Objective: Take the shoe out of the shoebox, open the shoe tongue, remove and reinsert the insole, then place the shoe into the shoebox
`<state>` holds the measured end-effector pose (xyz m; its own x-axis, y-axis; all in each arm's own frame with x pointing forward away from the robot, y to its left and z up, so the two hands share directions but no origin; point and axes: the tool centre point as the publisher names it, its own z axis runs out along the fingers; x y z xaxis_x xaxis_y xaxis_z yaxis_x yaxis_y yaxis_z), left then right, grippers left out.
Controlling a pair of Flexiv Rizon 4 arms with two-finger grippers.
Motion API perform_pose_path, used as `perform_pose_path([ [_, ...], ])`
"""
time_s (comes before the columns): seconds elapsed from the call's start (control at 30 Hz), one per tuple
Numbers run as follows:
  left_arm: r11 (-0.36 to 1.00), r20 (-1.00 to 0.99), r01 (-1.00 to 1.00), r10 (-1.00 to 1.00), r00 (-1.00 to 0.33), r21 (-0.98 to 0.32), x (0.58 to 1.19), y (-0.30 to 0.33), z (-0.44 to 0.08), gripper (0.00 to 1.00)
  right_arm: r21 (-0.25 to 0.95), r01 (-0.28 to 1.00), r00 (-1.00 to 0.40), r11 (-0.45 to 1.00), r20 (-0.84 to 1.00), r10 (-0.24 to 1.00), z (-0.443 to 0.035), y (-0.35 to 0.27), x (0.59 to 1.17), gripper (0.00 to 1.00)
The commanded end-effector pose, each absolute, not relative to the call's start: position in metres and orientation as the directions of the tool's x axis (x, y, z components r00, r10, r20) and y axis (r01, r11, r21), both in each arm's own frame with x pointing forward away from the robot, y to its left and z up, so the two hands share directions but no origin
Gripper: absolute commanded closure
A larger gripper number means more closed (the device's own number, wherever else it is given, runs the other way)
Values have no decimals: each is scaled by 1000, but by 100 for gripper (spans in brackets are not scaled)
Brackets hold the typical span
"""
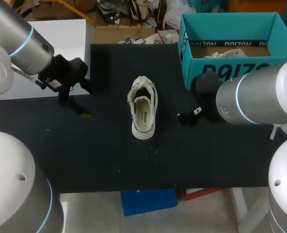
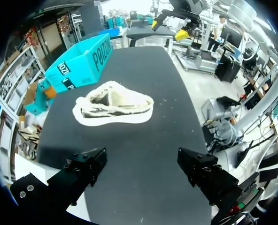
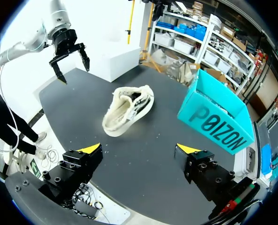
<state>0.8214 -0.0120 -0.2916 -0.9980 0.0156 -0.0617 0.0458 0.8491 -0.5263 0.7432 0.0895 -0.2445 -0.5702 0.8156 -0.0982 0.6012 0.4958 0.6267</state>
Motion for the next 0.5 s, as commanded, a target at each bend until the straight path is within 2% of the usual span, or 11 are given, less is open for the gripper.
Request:
perform_pose_path([
  [0.03,848,-133,46,-28,-991,-527,816,-11,-292,0,508,574,-670,642,-160,725,-235,102,747,0],
  [0.23,848,-133,46,-28,-991,-527,816,-11,-292,0,380,631,-703,676,-89,706,-237,143,757,0],
  [0.33,848,-133,46,-28,-991,-527,816,-11,-292,0,334,680,-668,653,-84,739,-245,157,769,0],
  [0.5,848,-133,46,-28,-991,-527,816,-11,-292,0,322,701,-652,637,-72,755,-249,160,772,0],
])
